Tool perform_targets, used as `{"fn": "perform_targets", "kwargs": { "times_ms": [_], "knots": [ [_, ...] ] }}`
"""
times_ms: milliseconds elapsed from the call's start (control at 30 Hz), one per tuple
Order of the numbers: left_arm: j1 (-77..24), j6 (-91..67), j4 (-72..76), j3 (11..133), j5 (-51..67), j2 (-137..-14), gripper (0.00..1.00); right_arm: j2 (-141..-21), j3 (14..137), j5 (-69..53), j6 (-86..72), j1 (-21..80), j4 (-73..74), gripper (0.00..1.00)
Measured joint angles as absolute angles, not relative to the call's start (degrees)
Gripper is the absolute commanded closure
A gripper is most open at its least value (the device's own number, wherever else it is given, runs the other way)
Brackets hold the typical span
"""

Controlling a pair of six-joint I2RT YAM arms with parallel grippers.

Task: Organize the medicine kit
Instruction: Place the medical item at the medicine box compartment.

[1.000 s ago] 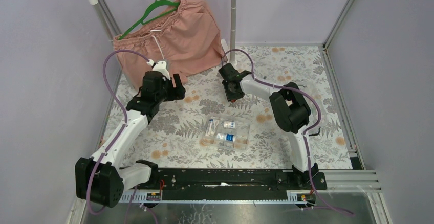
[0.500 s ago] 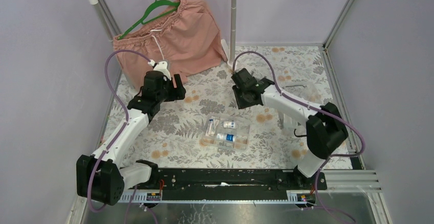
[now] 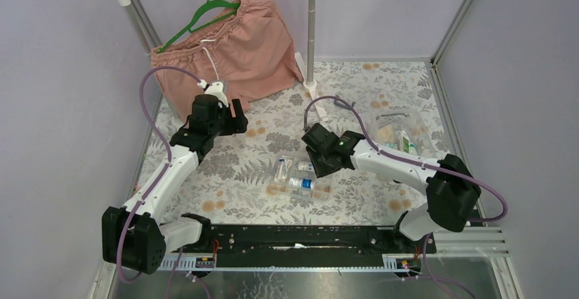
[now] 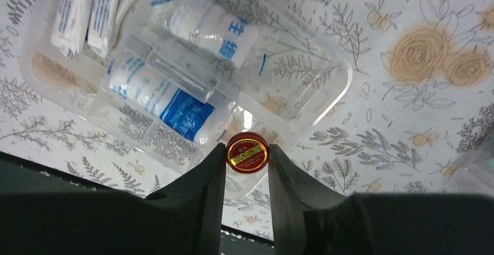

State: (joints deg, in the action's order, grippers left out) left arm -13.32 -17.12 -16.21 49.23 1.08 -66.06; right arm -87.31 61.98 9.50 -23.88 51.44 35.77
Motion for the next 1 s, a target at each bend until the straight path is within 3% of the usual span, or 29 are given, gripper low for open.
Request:
{"fn": "perform_targets", "kwargs": {
  "times_ms": [800,1000],
  "knots": [
    [-13.32,-17.12,-16.21,49.23,1.06,-66.63,0.21,-87.79,54.52,9.65,-27.57,54.3,32.75,0.69],
    [-13.32,-17.12,-16.21,49.23,1.06,-66.63,0.21,-89.43,54.52,10.52,-28.16,54.33,31.75,0.6]
  ]
}}
